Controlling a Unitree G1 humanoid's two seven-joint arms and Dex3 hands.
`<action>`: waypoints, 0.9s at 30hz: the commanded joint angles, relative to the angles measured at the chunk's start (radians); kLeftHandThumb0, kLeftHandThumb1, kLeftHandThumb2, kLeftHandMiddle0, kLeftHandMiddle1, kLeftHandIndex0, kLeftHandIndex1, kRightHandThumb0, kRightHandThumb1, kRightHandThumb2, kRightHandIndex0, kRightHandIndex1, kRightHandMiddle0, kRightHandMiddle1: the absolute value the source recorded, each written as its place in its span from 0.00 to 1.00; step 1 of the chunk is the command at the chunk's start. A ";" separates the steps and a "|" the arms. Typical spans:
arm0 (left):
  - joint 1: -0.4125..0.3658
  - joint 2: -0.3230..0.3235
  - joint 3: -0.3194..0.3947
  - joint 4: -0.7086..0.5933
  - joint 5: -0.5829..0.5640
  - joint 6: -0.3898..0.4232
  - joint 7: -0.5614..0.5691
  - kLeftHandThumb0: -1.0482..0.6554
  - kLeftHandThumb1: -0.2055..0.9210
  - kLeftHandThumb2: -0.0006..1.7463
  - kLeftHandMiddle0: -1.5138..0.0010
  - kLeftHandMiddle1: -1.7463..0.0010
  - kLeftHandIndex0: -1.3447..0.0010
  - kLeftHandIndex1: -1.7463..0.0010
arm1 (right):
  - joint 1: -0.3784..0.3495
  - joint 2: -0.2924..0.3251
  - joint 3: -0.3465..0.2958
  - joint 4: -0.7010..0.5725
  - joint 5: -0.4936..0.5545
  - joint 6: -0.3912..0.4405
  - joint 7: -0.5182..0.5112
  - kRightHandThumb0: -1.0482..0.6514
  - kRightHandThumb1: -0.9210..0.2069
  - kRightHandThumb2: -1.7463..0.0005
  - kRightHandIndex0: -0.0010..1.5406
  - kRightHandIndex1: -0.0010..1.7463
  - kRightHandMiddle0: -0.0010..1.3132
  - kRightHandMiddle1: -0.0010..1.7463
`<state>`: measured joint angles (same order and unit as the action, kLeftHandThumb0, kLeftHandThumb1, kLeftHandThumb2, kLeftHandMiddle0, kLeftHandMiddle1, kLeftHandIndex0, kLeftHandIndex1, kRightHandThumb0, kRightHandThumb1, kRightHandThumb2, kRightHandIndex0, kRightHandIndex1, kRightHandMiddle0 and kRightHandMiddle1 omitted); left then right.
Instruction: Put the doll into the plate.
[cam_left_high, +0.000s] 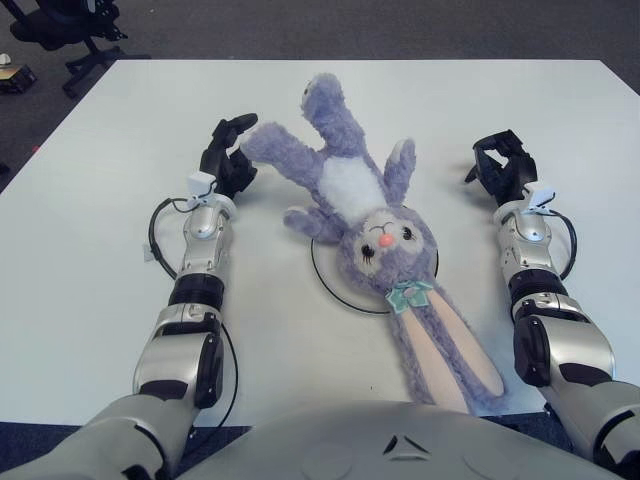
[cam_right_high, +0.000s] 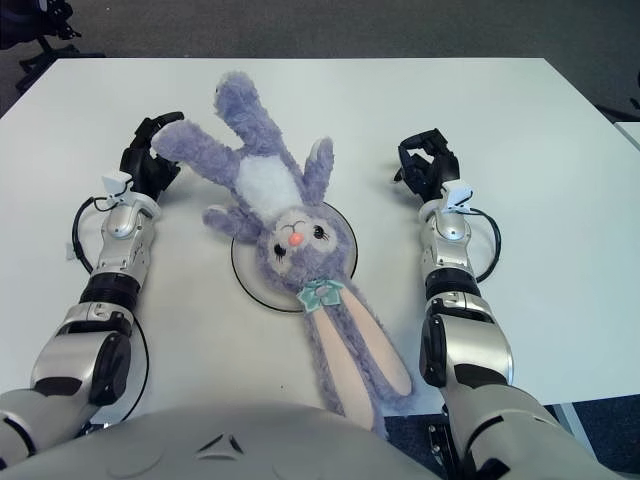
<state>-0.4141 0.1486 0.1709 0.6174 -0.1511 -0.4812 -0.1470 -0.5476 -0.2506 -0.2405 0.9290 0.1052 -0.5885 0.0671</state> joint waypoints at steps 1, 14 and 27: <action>0.080 -0.021 0.005 -0.012 -0.027 0.029 -0.021 0.34 1.00 0.38 0.47 0.46 0.67 0.48 | 0.064 0.039 0.005 -0.011 -0.002 0.003 -0.019 0.41 0.00 0.80 0.52 0.93 0.29 0.89; 0.161 -0.039 0.011 -0.148 -0.066 0.075 -0.042 0.39 1.00 0.38 0.45 0.27 0.63 0.27 | 0.157 0.079 0.022 -0.202 -0.007 0.094 -0.060 0.41 0.00 0.80 0.53 0.91 0.29 0.89; 0.189 -0.035 0.016 -0.189 -0.076 0.087 -0.052 0.42 1.00 0.38 0.49 0.13 0.65 0.14 | 0.217 0.100 0.030 -0.330 -0.005 0.155 -0.072 0.41 0.00 0.80 0.53 0.91 0.29 0.89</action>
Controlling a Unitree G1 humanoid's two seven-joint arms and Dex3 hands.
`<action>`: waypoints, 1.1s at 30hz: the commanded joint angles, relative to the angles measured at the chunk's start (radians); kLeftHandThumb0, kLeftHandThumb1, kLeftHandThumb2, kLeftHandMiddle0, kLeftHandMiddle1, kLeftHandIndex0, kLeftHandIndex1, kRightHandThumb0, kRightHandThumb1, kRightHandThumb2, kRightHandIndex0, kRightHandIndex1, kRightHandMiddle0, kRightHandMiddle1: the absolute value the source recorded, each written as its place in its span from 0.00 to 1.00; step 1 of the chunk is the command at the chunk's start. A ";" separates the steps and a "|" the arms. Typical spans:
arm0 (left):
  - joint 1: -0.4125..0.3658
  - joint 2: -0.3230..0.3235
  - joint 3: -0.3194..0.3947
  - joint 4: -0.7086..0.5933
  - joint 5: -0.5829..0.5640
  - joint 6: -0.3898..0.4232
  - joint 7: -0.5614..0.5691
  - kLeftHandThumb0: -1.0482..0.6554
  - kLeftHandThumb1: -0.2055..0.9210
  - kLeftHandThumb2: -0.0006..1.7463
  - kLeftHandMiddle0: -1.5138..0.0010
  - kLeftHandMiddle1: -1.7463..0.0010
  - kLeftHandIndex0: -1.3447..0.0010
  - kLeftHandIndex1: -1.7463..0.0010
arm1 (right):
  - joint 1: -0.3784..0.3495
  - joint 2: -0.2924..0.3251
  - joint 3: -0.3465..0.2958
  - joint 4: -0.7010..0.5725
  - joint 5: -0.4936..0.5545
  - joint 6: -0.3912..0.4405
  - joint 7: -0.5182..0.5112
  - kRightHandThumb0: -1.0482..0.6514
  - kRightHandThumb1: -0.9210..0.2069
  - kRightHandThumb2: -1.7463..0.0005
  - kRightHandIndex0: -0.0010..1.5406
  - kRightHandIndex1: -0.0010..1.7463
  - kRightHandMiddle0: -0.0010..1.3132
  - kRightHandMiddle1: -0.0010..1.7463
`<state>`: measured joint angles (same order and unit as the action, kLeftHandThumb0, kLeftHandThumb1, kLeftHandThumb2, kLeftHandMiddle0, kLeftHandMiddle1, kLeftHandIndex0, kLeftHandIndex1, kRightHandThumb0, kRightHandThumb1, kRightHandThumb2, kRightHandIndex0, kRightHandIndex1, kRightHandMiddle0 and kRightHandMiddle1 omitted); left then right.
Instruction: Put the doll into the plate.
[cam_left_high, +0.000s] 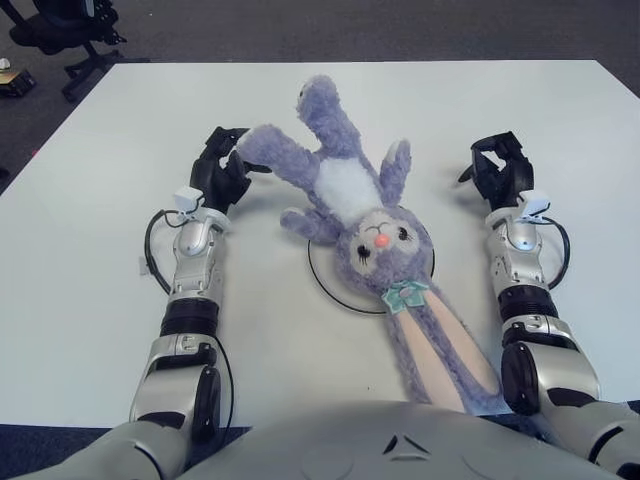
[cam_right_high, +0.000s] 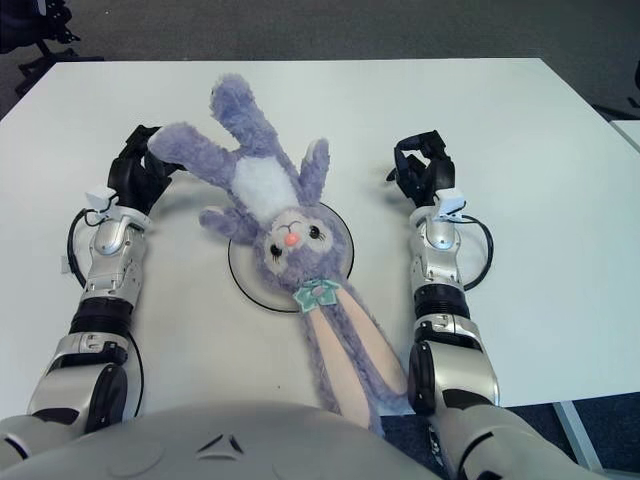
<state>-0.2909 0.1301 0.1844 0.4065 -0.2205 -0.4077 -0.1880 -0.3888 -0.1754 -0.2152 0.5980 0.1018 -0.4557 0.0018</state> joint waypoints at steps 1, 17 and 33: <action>0.067 -0.017 0.002 0.019 -0.007 0.015 -0.011 0.42 1.00 0.38 0.49 0.13 0.65 0.14 | 0.064 0.029 0.005 -0.014 0.001 0.027 -0.006 0.41 0.00 0.80 0.53 0.91 0.29 0.89; 0.067 -0.019 0.000 0.008 -0.003 0.024 -0.010 0.44 1.00 0.37 0.50 0.11 0.64 0.13 | 0.110 0.057 0.003 -0.113 0.040 0.058 0.022 0.41 0.00 0.79 0.53 0.92 0.27 0.91; 0.064 -0.035 -0.009 0.006 0.044 0.011 0.031 0.44 1.00 0.37 0.51 0.10 0.63 0.12 | 0.125 0.052 -0.002 -0.146 0.056 0.089 0.044 0.41 0.00 0.77 0.53 0.92 0.25 0.93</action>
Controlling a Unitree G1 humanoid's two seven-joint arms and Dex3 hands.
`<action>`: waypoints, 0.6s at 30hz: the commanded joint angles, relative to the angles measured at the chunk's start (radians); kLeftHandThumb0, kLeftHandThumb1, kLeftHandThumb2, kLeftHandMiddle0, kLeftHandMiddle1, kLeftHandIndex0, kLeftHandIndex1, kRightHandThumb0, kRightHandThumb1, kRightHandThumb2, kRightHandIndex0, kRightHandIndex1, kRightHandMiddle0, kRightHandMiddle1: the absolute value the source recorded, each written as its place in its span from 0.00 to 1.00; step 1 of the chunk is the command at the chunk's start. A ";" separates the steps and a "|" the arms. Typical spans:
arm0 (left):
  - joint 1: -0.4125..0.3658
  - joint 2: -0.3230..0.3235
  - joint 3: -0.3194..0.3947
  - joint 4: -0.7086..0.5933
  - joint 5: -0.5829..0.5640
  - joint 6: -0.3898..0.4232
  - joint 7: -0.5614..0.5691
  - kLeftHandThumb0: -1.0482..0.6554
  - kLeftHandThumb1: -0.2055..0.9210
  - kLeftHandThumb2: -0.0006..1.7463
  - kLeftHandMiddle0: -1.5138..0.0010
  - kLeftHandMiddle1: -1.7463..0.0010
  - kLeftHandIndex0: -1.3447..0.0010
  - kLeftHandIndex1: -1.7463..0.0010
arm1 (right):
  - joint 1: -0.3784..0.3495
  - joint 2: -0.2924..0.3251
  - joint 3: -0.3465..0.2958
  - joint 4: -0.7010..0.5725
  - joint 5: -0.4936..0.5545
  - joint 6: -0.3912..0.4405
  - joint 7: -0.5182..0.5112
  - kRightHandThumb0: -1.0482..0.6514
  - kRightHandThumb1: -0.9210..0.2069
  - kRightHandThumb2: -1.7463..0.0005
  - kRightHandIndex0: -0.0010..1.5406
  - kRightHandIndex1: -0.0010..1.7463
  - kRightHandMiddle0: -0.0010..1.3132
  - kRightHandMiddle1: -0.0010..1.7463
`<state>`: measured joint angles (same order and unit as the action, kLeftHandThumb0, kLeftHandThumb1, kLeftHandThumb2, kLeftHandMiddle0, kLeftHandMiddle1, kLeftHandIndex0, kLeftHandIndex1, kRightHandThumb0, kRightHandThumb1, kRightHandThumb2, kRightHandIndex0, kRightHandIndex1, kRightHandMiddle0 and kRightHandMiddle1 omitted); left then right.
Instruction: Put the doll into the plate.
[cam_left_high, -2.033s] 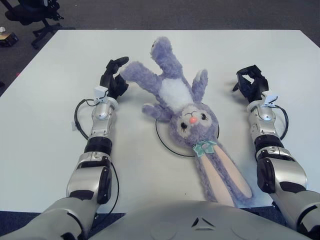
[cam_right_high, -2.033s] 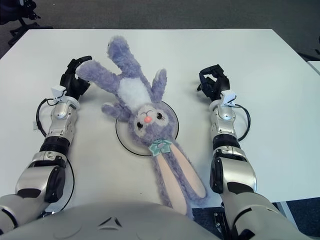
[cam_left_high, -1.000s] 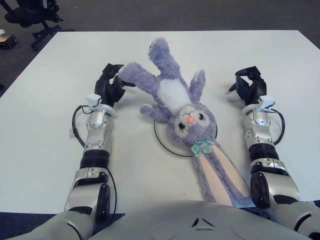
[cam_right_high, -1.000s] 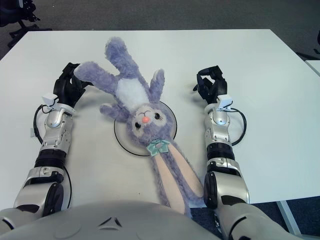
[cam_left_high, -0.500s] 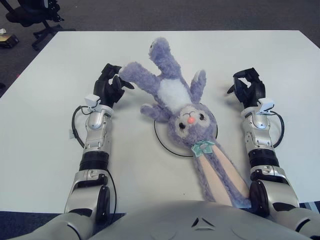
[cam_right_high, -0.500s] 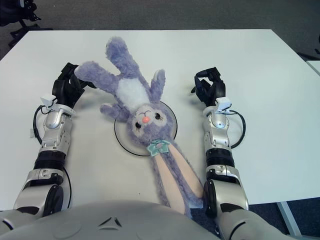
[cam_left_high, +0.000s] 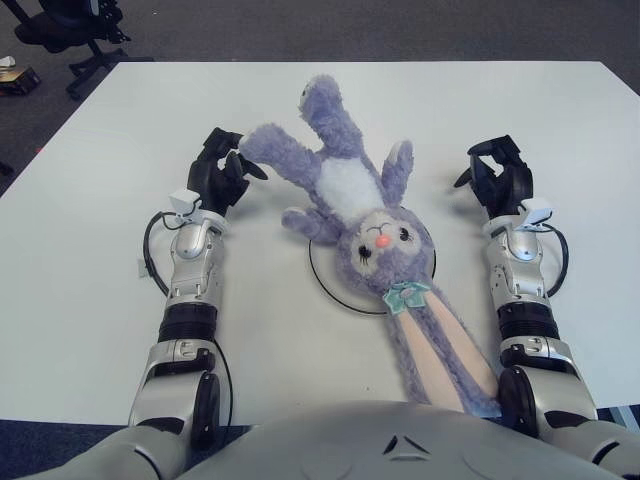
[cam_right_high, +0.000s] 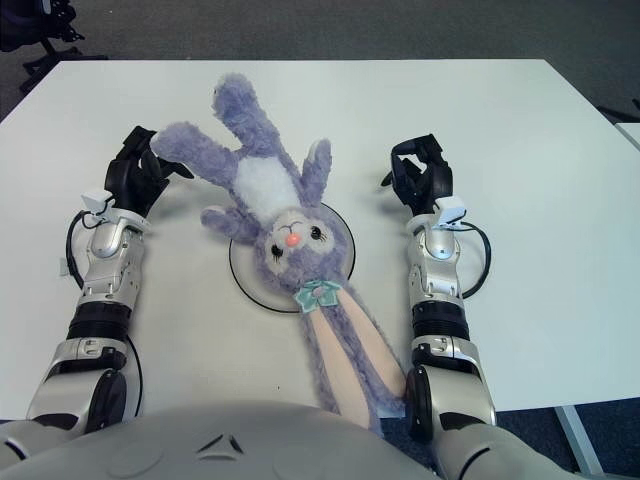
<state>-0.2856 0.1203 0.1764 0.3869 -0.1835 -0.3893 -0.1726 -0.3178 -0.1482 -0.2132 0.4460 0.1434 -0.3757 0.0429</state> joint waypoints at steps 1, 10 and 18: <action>0.059 -0.025 0.000 0.025 0.008 -0.007 0.017 0.44 1.00 0.37 0.51 0.10 0.63 0.12 | 0.055 0.025 -0.004 0.004 0.016 0.013 0.004 0.41 0.00 0.77 0.53 0.92 0.25 0.93; 0.074 -0.027 -0.003 -0.001 0.011 0.015 0.024 0.44 1.00 0.37 0.51 0.09 0.62 0.11 | 0.073 0.028 -0.001 -0.037 0.025 0.057 0.017 0.41 0.00 0.76 0.54 0.92 0.24 0.94; 0.081 -0.026 -0.005 -0.017 0.013 0.038 0.026 0.44 1.00 0.37 0.51 0.08 0.62 0.14 | 0.089 0.032 0.001 -0.077 0.024 0.099 0.024 0.41 0.00 0.76 0.54 0.93 0.23 0.95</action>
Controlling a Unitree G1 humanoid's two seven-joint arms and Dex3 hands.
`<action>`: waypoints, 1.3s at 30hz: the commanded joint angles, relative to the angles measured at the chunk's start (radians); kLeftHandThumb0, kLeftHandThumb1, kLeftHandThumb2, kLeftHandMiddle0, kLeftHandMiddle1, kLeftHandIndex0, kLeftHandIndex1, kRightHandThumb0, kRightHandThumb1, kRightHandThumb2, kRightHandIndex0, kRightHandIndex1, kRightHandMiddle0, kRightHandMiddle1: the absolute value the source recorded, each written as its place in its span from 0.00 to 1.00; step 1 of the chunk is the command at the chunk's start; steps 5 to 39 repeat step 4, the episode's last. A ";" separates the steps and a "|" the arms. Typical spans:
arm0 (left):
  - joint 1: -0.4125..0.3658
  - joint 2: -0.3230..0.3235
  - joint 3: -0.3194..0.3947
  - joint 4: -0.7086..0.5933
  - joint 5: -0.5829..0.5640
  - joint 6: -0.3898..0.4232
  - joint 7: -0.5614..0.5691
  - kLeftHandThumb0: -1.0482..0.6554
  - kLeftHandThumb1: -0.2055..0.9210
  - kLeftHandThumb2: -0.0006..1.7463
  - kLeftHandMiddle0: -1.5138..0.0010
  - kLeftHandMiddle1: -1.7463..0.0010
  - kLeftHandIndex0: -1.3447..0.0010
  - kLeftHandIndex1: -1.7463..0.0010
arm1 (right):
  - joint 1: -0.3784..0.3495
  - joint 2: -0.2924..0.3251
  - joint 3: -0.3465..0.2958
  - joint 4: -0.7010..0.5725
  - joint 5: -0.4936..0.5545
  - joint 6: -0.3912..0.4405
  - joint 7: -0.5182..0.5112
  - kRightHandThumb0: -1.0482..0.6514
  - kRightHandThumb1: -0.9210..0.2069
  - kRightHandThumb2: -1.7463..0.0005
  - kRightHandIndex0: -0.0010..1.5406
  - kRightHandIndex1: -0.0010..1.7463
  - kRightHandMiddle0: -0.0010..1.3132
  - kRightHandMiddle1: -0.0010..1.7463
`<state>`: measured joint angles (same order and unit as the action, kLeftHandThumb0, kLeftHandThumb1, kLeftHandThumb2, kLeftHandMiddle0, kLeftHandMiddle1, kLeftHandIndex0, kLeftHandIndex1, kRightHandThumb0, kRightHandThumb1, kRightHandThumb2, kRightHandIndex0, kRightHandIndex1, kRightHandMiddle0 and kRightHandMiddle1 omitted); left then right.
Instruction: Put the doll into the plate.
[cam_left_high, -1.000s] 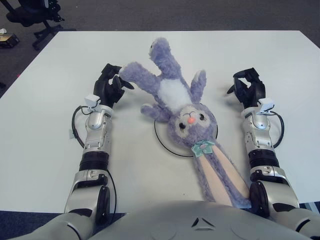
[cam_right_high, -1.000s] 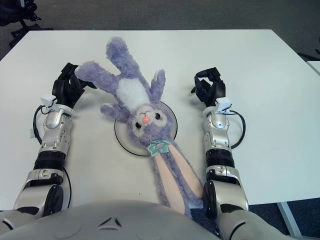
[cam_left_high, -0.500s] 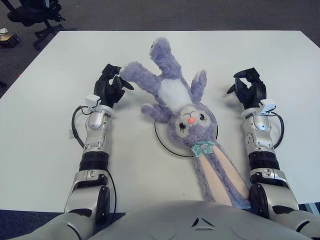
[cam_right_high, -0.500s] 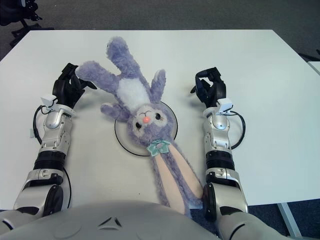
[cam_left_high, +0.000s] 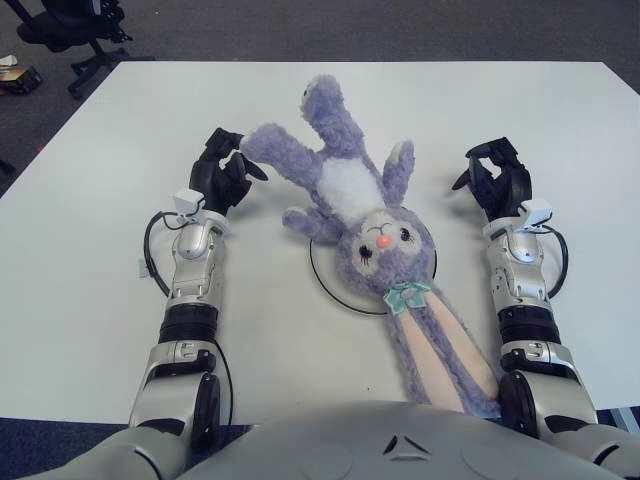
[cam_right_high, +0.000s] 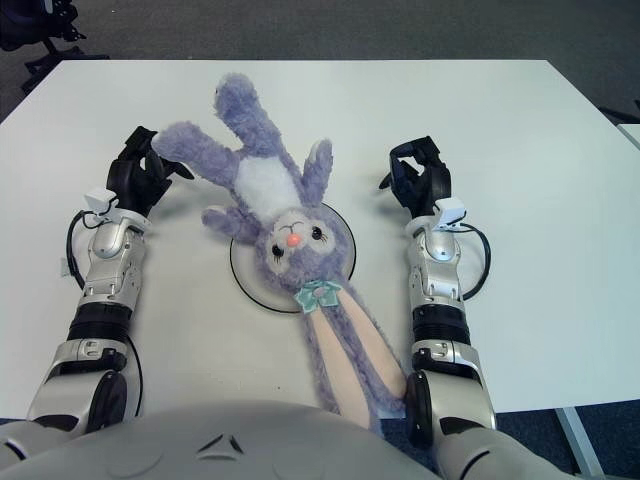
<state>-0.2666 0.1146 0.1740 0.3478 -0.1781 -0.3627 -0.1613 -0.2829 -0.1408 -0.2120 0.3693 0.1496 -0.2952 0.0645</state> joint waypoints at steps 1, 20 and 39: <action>0.063 -0.020 -0.003 0.023 0.008 0.012 0.014 0.44 1.00 0.37 0.51 0.08 0.62 0.14 | 0.055 0.025 -0.001 -0.003 0.018 0.021 0.003 0.41 0.00 0.76 0.54 0.93 0.23 0.95; 0.063 -0.020 -0.003 0.023 0.009 0.014 0.015 0.44 1.00 0.37 0.51 0.08 0.62 0.16 | 0.057 0.025 -0.001 -0.008 0.017 0.027 0.005 0.41 0.00 0.75 0.54 0.93 0.23 0.95; 0.063 -0.020 -0.003 0.023 0.009 0.014 0.015 0.44 1.00 0.37 0.51 0.08 0.62 0.16 | 0.057 0.025 -0.001 -0.008 0.017 0.027 0.005 0.41 0.00 0.75 0.54 0.93 0.23 0.95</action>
